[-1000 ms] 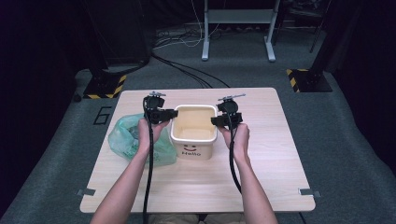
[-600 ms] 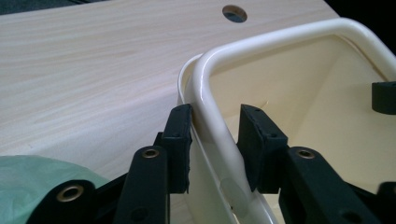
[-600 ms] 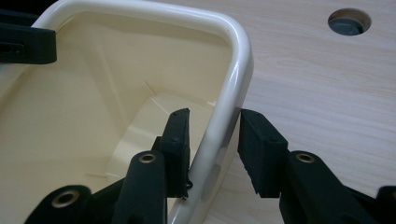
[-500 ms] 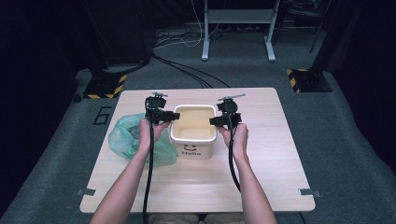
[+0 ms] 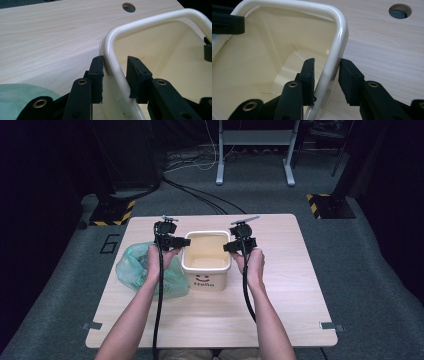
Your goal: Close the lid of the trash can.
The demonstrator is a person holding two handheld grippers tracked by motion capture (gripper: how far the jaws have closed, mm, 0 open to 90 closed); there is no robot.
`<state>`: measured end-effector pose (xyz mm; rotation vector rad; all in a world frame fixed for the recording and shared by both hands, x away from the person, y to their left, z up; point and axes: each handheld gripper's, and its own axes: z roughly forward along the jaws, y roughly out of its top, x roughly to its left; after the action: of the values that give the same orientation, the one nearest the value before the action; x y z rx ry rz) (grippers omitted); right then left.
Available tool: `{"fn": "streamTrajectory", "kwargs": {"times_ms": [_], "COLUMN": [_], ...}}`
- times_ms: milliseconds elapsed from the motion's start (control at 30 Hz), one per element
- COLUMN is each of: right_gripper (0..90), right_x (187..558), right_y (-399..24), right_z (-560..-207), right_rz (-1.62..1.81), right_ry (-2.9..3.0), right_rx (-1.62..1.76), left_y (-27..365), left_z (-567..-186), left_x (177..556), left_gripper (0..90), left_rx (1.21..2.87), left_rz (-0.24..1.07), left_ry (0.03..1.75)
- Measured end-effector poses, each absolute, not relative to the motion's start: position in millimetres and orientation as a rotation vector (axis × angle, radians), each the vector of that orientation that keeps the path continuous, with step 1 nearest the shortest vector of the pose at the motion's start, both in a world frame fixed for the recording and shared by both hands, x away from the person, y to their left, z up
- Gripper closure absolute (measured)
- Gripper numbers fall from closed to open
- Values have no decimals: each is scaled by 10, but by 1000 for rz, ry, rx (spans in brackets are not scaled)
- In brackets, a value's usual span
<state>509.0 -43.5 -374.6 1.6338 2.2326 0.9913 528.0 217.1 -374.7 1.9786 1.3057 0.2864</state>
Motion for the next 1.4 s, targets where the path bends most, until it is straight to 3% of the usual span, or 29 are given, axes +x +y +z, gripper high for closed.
{"fn": "streamTrajectory", "kwargs": {"times_ms": [400,600,1400], "right_gripper": [646,633,620], "right_x": [5113,5143,5302], "right_y": [-444,-413,-520], "right_z": [-3796,-3840,-3991], "right_rz": [1014,994,1074], "right_ry": [2230,2260,2257], "right_rx": [1662,1663,1588], "left_y": [2144,2219,2158], "left_z": [-3745,-3854,-3898], "left_x": [5329,5401,5405], "left_gripper": [679,689,655], "left_rx": [2008,1987,1993], "left_rz": [308,227,266], "left_ry": [1316,1336,1275]}}
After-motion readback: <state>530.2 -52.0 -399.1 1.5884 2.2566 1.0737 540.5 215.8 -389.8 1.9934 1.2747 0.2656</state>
